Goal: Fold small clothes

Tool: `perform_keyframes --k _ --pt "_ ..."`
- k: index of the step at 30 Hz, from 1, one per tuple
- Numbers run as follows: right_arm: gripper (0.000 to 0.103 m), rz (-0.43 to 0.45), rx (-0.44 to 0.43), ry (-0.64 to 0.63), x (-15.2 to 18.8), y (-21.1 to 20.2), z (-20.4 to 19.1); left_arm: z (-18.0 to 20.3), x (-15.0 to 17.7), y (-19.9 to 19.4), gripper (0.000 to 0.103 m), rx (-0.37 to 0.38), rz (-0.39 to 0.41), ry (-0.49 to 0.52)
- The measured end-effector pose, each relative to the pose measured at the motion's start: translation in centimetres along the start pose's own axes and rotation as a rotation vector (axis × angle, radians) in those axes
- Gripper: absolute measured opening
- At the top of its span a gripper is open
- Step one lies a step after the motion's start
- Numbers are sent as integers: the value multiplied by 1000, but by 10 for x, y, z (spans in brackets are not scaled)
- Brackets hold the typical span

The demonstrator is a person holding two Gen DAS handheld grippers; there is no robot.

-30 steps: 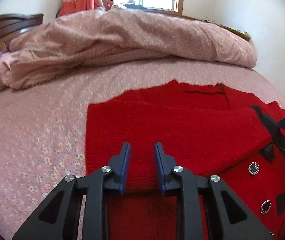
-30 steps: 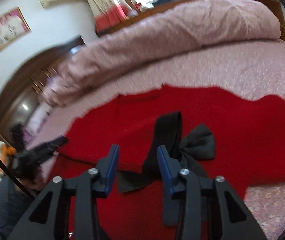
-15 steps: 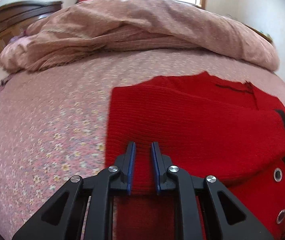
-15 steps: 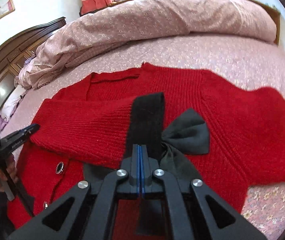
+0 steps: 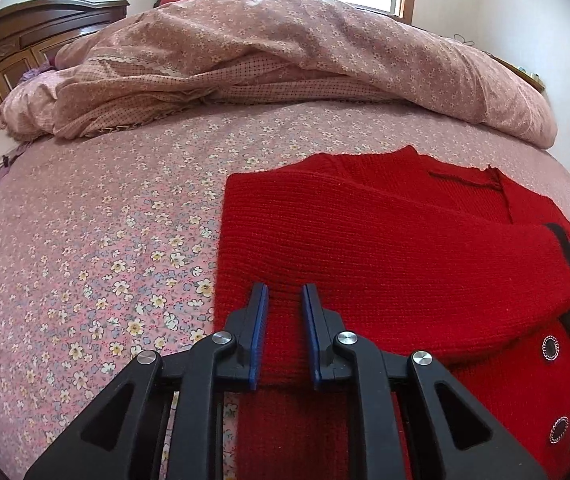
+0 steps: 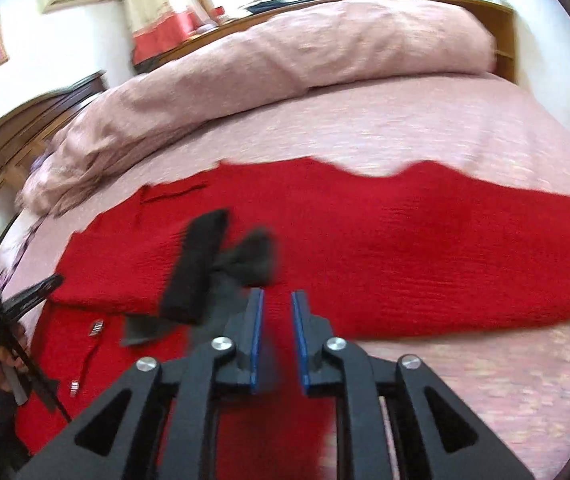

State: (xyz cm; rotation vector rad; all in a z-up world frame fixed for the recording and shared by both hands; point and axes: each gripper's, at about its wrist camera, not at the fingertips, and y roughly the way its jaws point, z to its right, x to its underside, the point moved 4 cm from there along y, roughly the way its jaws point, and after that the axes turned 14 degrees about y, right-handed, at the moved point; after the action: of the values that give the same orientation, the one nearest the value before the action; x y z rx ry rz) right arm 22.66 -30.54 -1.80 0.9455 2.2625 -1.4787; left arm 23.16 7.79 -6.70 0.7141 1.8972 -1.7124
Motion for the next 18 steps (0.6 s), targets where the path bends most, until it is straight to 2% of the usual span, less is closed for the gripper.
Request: perform_keyframes --k 2,4,6,12,14,16,18 --pt "26 31 15 80 -10 -16 33 1 0 0 12 -4 -1 5" --pt "38 66 23 160 -18 -33 65 1 0 1 12 -7 -2 10" --pt "45 100 32 221 -25 -50 94 2 0 1 12 -12 -3 14" --pt "51 172 121 330 -39 -90 168 2 0 0 12 -17 -1 18" --pt "59 192 149 373 -45 -100 194 2 0 0 12 -17 -1 17" --pt "73 211 186 438 -49 -108 222 2 0 0 12 -19 -1 18" --pt "77 218 218 508 -52 -113 249 3 0 1 13 -24 -3 22"
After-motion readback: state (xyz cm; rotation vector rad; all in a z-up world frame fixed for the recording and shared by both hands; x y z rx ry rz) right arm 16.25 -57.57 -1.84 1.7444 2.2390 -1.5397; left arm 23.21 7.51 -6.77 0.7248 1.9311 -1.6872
